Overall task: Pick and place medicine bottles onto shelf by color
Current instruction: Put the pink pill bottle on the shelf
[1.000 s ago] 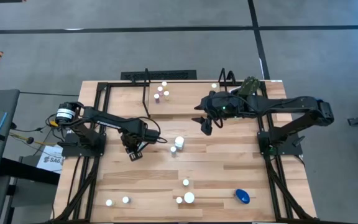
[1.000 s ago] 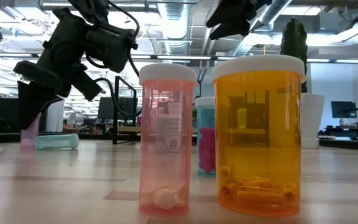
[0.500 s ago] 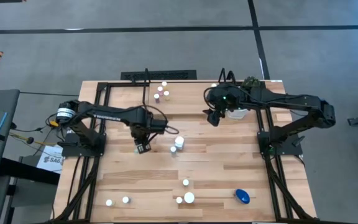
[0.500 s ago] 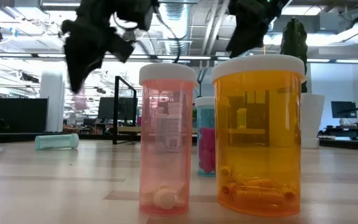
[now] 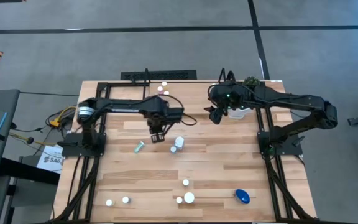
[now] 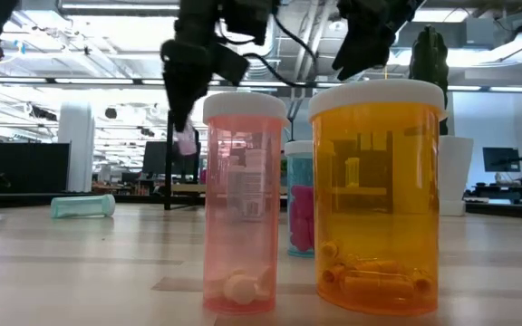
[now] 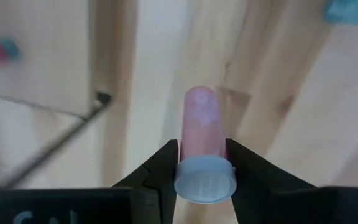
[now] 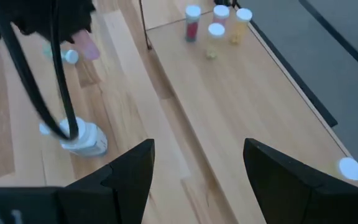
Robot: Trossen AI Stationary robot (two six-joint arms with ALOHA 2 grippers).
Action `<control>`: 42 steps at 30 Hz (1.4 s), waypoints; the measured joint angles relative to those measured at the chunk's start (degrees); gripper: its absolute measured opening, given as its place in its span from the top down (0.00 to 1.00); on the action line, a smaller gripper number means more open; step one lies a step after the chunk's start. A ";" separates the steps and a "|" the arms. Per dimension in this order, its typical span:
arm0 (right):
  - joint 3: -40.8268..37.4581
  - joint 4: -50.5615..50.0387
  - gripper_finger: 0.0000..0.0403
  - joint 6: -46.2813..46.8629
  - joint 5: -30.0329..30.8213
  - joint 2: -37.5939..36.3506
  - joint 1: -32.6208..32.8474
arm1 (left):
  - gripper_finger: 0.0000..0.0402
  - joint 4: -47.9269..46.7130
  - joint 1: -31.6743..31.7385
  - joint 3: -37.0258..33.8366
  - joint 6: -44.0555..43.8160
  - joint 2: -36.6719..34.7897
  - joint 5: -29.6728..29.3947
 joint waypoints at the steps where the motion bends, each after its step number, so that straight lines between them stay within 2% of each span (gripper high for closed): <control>1: 0.00 -0.15 0.33 -0.13 0.00 0.01 0.00 | 0.75 -0.41 0.01 1.88 1.46 1.38 -1.14; 4: 0.00 -1.05 0.33 -0.41 0.00 0.02 0.00 | 0.75 -0.32 0.47 6.14 6.03 4.48 -3.31; 8: 0.00 -2.11 0.33 -0.39 0.00 0.02 0.00 | 0.75 -0.04 2.60 8.07 12.13 6.66 -2.54; 13: 0.00 -2.36 0.33 -0.37 0.00 0.02 0.00 | 0.75 1.52 6.27 8.17 18.58 6.88 -4.25; 19: 0.00 -2.33 0.33 -0.37 -0.02 0.02 0.09 | 0.75 1.88 9.66 8.17 25.25 6.88 -10.73; 23: 0.00 -2.34 0.33 -0.37 -0.02 0.02 0.09 | 0.75 3.16 9.98 8.17 32.33 6.88 -15.04; 29: 0.00 -2.33 0.33 -0.36 -0.02 0.02 0.09 | 0.75 5.07 9.35 8.22 42.48 7.25 -16.15; 35: 0.00 -2.09 0.33 -0.35 -0.02 0.07 0.09 | 0.75 2.28 9.23 7.70 40.52 10.39 -16.95; 42: 0.00 -1.81 0.33 -0.35 -0.15 0.07 0.09 | 0.75 -1.44 9.29 7.72 37.79 13.48 -22.44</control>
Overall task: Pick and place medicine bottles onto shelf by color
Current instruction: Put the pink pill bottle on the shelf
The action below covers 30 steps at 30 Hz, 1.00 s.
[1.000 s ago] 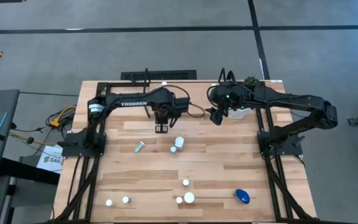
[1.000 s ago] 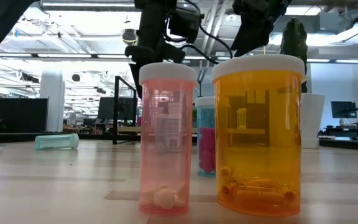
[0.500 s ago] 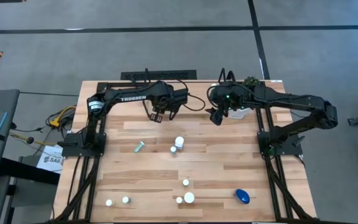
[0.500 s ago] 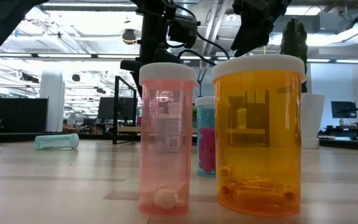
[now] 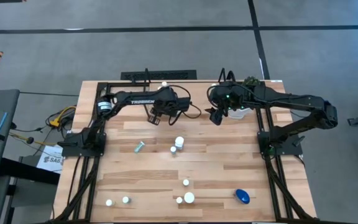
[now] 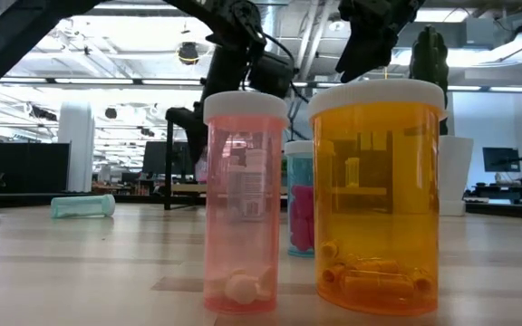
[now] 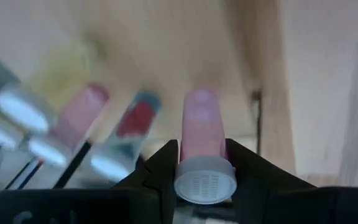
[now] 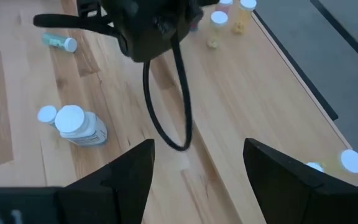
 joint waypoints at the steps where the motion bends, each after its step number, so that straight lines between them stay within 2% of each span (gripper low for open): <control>1: 0.00 0.07 0.33 0.00 -0.03 0.00 0.02 | 0.75 -1.02 0.21 -0.01 -0.62 0.09 -1.46; 3: 0.00 0.11 0.33 0.00 -0.04 0.00 0.02 | 0.75 -1.92 0.78 -0.01 -1.28 0.09 -2.07; 12: 0.00 0.11 0.33 0.00 -0.04 0.00 0.02 | 0.75 -1.26 1.56 -0.01 0.13 0.12 5.54; 30: 0.00 0.11 0.33 0.00 -0.07 0.00 0.02 | 0.73 1.97 2.75 -0.01 1.10 0.09 5.86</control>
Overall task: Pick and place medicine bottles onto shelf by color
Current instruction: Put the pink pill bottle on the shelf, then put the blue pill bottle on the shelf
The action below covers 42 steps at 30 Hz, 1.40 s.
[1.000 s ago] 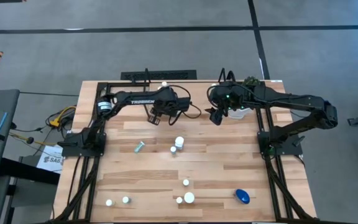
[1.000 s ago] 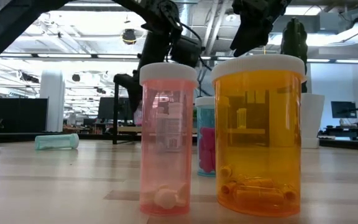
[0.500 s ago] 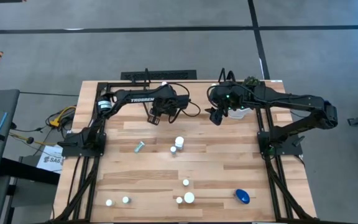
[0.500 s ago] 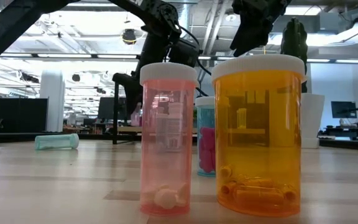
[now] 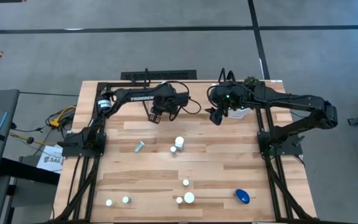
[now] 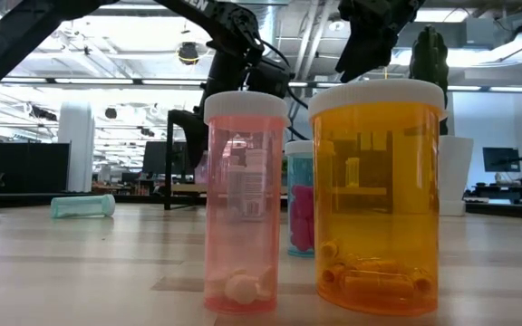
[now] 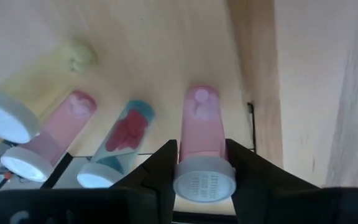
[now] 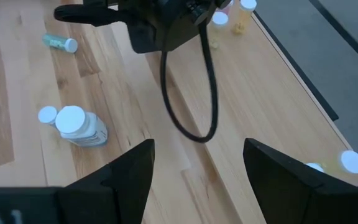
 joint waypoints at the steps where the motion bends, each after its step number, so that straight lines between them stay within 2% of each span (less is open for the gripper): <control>1: 0.00 0.00 0.33 0.00 0.00 0.00 0.00 | 0.72 0.04 0.15 0.00 -0.41 0.00 0.02; 6: 0.00 0.00 0.33 0.00 -0.02 0.00 0.00 | 0.67 0.18 0.57 0.00 -1.50 0.01 0.55; 12: 0.00 0.00 0.33 0.00 -0.02 0.00 0.00 | 0.61 -0.28 0.55 0.11 -2.13 0.00 -1.58; 22: 0.00 0.00 0.33 0.00 -0.02 0.00 0.00 | 0.51 -4.98 -0.52 6.20 -7.93 0.00 -2.07; 28: 0.00 0.00 0.33 0.00 -0.02 0.00 0.00 | 0.45 -6.87 -3.53 9.09 -18.21 -2.99 5.15; 36: 0.00 0.02 0.33 0.00 -0.04 0.00 0.00 | 0.43 1.46 -10.06 2.69 -26.01 -13.76 13.24; 42: 0.00 0.06 0.33 0.00 -0.05 0.00 0.00 | 0.43 13.73 -17.17 -9.21 -33.83 -20.91 12.59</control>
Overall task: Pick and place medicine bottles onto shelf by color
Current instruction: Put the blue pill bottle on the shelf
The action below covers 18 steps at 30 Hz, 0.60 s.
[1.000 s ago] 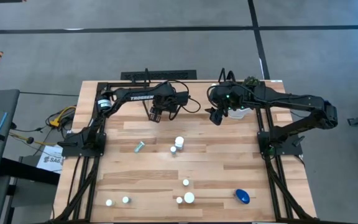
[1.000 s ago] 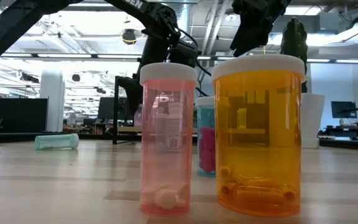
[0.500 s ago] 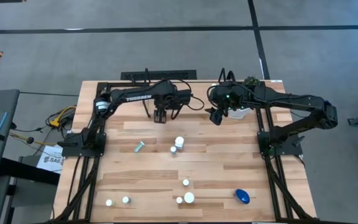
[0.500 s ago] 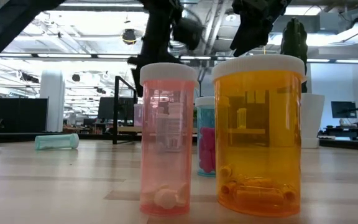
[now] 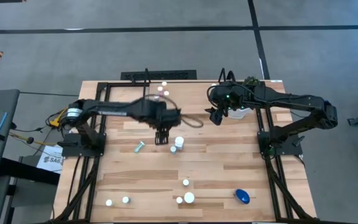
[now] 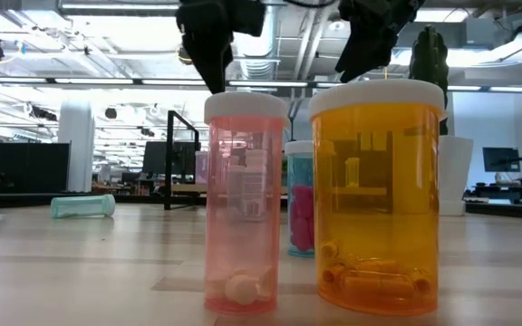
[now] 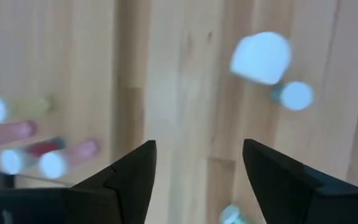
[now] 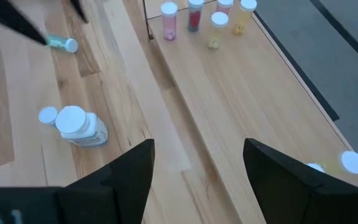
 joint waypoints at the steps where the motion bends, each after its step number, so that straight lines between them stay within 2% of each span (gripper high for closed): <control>1: 0.00 0.03 0.33 0.00 0.01 0.00 0.00 | 0.43 2.27 -1.23 -2.24 -1.06 -0.94 -0.67; 7: 0.00 0.16 0.33 0.00 0.01 0.00 0.00 | 0.43 14.34 -7.76 -12.58 -7.52 -3.12 -3.23; 18: 0.00 0.84 0.33 0.00 0.00 0.00 0.00 | 0.43 30.44 -14.89 -20.56 -22.60 -2.79 -8.36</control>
